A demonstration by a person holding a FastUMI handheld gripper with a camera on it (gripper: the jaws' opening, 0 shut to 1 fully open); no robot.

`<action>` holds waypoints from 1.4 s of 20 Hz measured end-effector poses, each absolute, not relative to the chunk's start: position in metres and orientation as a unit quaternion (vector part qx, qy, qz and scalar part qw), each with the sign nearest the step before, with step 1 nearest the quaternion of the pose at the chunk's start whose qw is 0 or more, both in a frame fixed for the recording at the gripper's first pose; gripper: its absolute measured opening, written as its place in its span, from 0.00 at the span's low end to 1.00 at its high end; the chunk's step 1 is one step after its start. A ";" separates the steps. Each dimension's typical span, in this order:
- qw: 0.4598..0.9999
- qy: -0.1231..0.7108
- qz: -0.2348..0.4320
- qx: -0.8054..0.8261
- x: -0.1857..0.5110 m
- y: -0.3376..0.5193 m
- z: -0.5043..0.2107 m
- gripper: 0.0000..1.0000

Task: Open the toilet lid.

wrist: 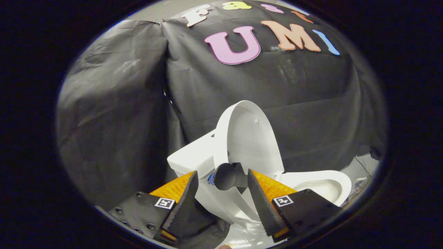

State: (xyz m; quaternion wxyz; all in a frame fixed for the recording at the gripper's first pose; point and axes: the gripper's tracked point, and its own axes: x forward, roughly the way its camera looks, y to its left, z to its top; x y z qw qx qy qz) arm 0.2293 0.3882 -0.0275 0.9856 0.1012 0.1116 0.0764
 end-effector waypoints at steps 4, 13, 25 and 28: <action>0.988 0.089 0.082 0.095 0.218 0.374 -0.014 0.94; 0.989 0.066 0.077 0.108 0.200 0.340 -0.010 0.98; 0.992 0.043 0.055 0.104 0.175 0.291 -0.002 0.98; 0.994 0.035 0.046 0.096 0.168 0.275 0.000 0.98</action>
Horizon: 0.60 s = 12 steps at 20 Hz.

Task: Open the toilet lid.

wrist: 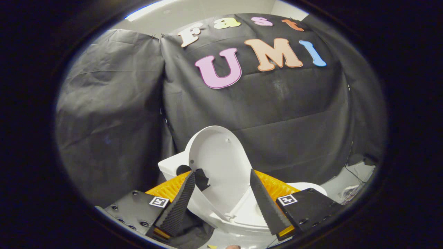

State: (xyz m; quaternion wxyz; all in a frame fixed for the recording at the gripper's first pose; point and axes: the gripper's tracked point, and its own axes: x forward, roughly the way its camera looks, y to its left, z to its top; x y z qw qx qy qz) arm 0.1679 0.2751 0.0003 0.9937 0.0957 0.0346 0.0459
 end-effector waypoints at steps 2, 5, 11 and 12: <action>0.995 0.029 0.039 0.084 0.163 0.264 0.001 0.98; 0.997 0.028 0.032 0.066 0.154 0.248 -0.001 0.98; 0.999 0.029 0.014 0.025 0.133 0.220 -0.006 0.98; 0.999 0.029 0.013 0.024 0.130 0.219 -0.007 0.98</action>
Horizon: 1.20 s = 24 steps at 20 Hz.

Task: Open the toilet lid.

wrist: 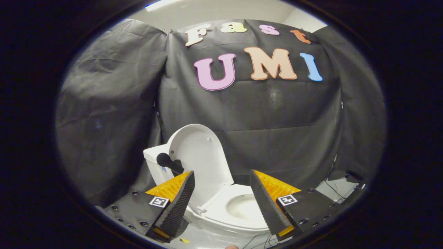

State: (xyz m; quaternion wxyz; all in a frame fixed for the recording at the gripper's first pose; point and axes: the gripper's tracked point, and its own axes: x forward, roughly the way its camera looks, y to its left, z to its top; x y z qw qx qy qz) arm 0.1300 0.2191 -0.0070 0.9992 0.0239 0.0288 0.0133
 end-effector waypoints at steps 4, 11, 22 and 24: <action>0.999 0.030 0.025 0.009 0.114 0.223 -0.018 0.98; 0.999 0.022 0.025 -0.011 0.079 0.195 -0.043 0.98; 0.999 0.021 0.018 0.026 0.059 0.162 -0.045 0.98; 0.999 0.019 0.017 0.028 0.058 0.163 -0.042 0.98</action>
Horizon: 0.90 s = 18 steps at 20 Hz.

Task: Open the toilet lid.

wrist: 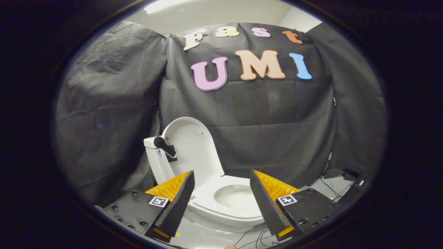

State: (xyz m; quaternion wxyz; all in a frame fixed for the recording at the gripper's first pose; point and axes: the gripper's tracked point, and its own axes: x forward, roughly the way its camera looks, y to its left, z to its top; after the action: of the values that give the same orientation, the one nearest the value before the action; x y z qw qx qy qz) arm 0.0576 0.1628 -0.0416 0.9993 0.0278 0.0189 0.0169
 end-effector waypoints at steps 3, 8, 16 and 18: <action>1.000 -0.002 0.017 0.019 0.056 0.161 -0.027 0.98; 0.999 -0.042 0.005 0.017 0.053 0.155 -0.004 0.98; 0.999 -0.029 -0.002 0.024 0.055 0.147 -0.012 0.98; 0.999 -0.029 -0.001 0.022 0.053 0.146 -0.013 0.98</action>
State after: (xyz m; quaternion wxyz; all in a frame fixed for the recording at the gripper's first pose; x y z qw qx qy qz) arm 0.0535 0.1463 -0.0127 0.9993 0.0223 -0.0287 -0.0010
